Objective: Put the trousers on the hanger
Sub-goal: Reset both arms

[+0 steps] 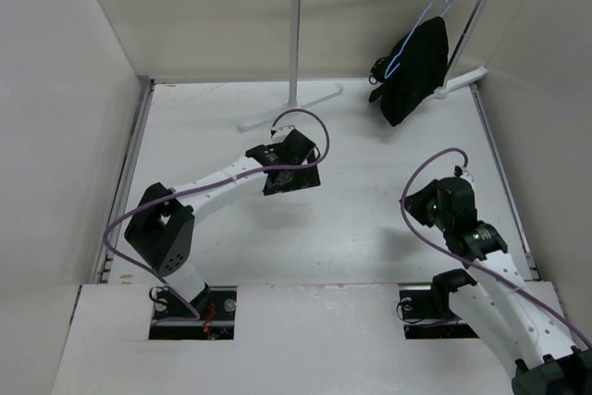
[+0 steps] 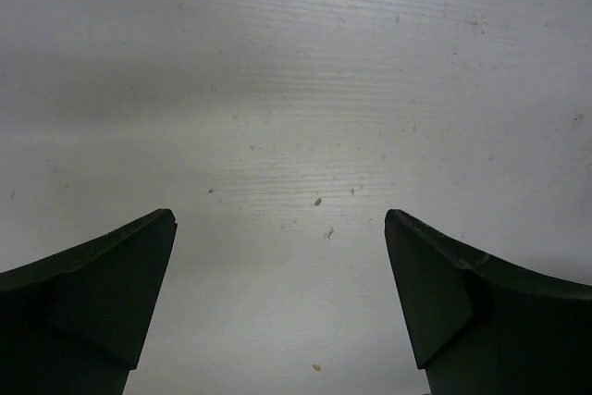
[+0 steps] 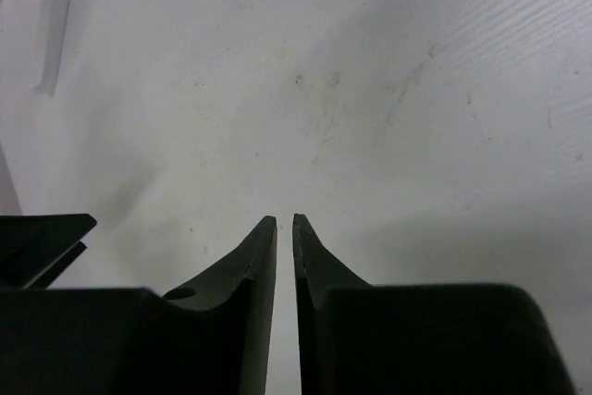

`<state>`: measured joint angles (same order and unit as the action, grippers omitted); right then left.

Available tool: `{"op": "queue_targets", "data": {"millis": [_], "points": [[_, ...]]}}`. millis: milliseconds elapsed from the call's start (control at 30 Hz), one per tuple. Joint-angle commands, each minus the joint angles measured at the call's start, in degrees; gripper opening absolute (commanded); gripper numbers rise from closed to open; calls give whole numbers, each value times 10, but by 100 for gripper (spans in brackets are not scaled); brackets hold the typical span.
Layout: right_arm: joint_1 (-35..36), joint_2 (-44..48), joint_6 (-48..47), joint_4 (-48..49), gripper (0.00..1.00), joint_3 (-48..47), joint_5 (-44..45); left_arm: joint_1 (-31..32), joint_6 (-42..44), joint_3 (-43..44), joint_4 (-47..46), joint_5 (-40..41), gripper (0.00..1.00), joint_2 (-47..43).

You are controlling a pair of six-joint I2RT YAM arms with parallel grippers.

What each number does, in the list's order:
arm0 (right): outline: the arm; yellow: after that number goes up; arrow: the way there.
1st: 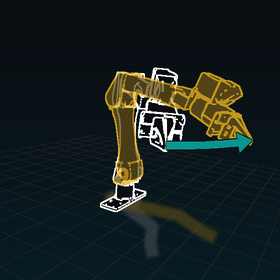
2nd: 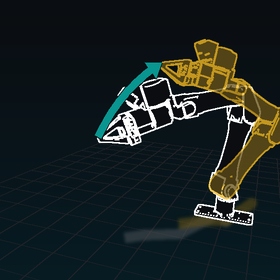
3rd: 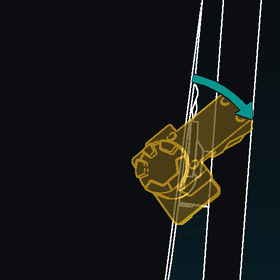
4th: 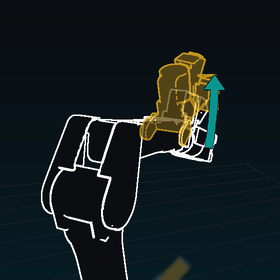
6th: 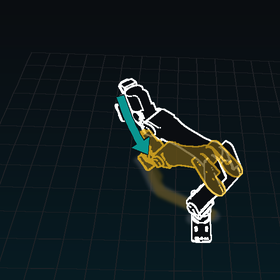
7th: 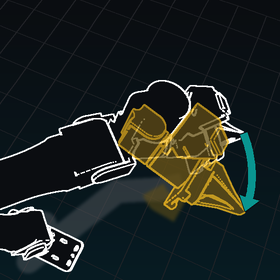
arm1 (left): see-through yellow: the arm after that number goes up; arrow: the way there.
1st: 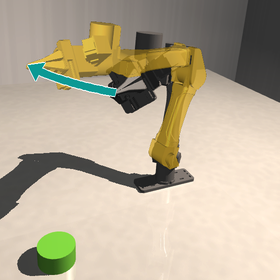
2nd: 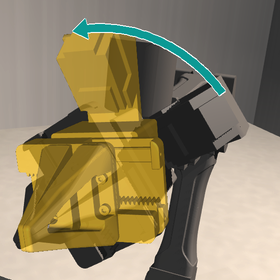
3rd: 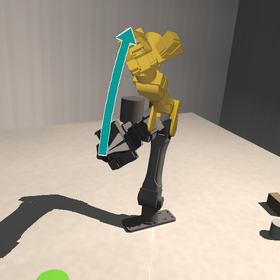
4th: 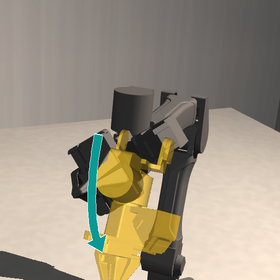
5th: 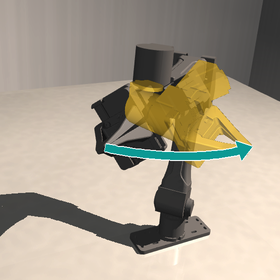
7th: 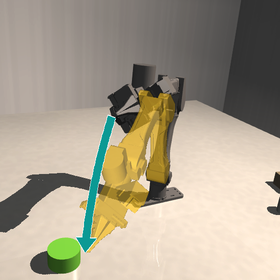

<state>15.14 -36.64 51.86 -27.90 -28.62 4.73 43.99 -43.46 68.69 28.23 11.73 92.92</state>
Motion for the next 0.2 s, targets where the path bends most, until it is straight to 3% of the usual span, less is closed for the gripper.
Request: {"op": "queue_targets", "data": {"millis": [0,167], "points": [[12,17,3,11,15,-2,-36,19,-47,20,46,43,100,-18],[30,30,-4,31,23,16,-82,50,-75,31,81,91,100,-27]]}}
